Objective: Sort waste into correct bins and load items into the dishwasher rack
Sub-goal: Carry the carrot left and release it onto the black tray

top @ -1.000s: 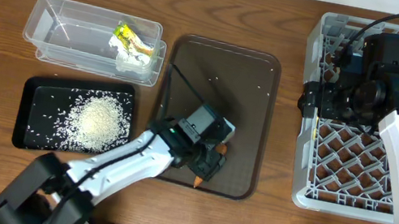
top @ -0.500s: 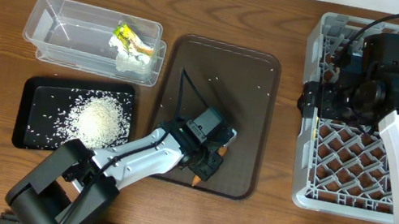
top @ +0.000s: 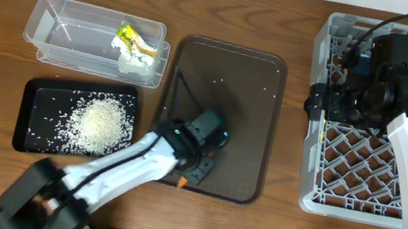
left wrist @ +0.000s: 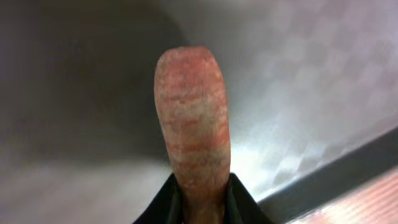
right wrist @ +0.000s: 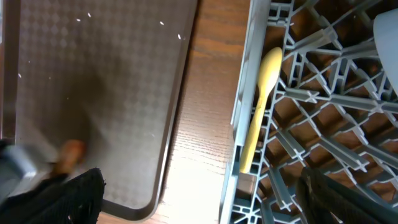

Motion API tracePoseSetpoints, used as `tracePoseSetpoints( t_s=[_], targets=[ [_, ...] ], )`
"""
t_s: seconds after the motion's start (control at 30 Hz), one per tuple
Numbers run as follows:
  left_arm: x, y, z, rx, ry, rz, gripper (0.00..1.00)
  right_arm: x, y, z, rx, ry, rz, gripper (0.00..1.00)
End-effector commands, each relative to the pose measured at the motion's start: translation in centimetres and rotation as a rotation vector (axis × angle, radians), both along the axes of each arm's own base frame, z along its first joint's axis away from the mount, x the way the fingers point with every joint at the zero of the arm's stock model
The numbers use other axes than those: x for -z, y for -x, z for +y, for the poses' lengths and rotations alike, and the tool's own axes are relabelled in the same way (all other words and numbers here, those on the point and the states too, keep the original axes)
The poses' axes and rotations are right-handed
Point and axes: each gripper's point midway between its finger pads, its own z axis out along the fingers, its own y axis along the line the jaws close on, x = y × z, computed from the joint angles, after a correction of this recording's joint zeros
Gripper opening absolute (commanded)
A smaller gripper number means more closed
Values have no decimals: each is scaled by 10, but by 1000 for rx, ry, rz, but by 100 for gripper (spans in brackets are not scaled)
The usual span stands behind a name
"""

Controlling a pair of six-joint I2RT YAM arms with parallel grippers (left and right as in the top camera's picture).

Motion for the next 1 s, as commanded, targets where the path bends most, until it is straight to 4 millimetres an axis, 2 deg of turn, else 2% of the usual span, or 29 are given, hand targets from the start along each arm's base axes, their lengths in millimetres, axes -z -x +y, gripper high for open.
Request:
tracePoseSetpoints(
  t_s=[0.0, 0.13, 0.27, 0.4, 0.6, 0.77, 0.97],
  targets=[
    [-47, -38, 36, -119, -59, -202, 6, 3, 0, 2, -18, 4, 8, 97],
    [-72, -52, 87, -290, -64, -247, 6, 3, 0, 2, -18, 4, 8, 98],
    [-84, -65, 150, -548, -66, -263, 7, 3, 0, 2, -18, 4, 8, 97],
    [-80, -69, 221, -892, -74, -239, 8, 3, 1, 2, -18, 4, 13, 98],
    [-68, -56, 301, -1299, -77, -199, 7, 4, 1, 2, -18, 5, 14, 98],
    [-51, -46, 335, -1457, -91, -153, 7, 4, 1, 2, -18, 4, 15, 98],
    [-23, -53, 346, -1484, -108, -103, 7, 4, 2, 2, -18, 5, 18, 98]
  ],
)
